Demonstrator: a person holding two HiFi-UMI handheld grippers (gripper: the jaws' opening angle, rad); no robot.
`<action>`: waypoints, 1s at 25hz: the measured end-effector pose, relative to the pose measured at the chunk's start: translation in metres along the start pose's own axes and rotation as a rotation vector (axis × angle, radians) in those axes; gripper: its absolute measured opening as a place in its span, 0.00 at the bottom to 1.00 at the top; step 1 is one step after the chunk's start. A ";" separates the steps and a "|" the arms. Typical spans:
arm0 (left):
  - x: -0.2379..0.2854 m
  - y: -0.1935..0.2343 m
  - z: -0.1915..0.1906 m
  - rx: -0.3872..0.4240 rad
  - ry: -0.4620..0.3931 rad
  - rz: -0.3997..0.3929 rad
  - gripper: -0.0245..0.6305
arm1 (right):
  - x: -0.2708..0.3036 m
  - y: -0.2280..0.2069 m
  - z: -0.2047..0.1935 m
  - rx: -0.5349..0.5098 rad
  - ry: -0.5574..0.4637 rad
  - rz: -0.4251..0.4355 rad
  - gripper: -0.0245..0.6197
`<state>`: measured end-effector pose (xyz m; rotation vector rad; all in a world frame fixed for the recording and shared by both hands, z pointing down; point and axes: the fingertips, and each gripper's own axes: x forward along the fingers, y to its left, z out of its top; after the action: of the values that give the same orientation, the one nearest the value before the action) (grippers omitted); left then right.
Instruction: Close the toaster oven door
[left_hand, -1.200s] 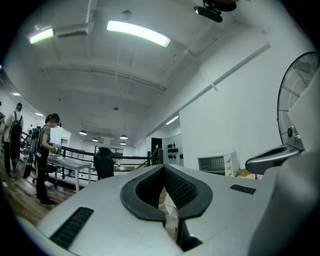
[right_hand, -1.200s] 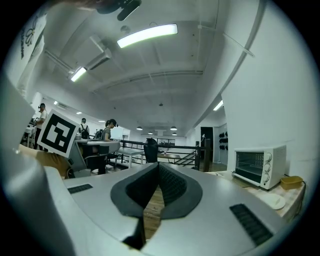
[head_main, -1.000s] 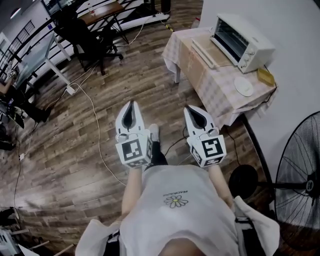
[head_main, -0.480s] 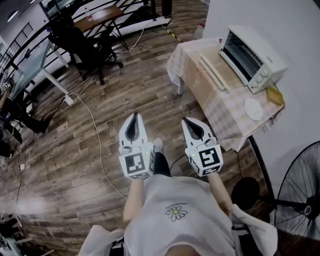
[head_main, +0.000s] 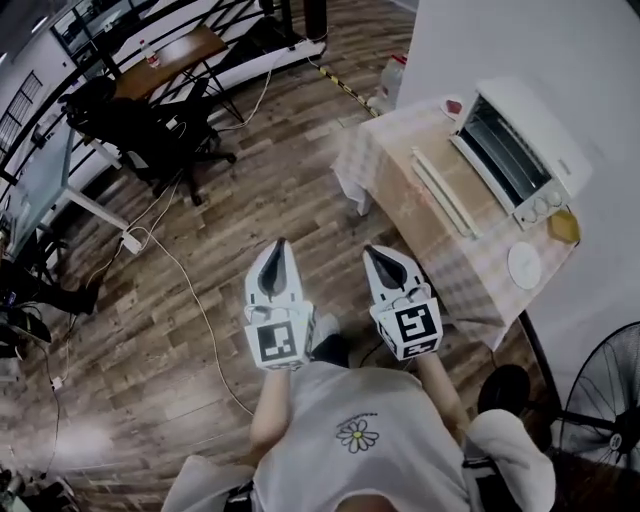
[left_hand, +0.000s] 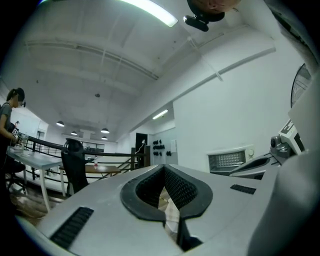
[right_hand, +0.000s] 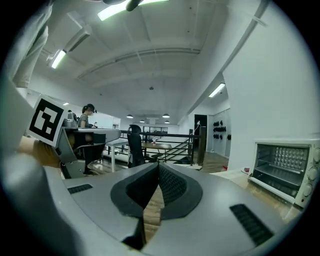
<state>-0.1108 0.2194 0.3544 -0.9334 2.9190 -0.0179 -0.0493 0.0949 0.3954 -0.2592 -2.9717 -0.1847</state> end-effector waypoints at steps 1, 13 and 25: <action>0.014 0.006 -0.002 -0.001 0.005 -0.011 0.06 | 0.012 -0.008 0.002 0.011 0.000 -0.018 0.05; 0.103 0.021 -0.033 -0.056 0.072 -0.101 0.06 | 0.066 -0.070 0.005 0.083 0.009 -0.206 0.05; 0.139 -0.001 -0.019 -0.022 0.036 -0.096 0.06 | 0.090 -0.100 0.017 0.011 -0.059 -0.154 0.05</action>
<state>-0.2250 0.1378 0.3635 -1.0867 2.9100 -0.0088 -0.1571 0.0143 0.3829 -0.0339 -3.0511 -0.1810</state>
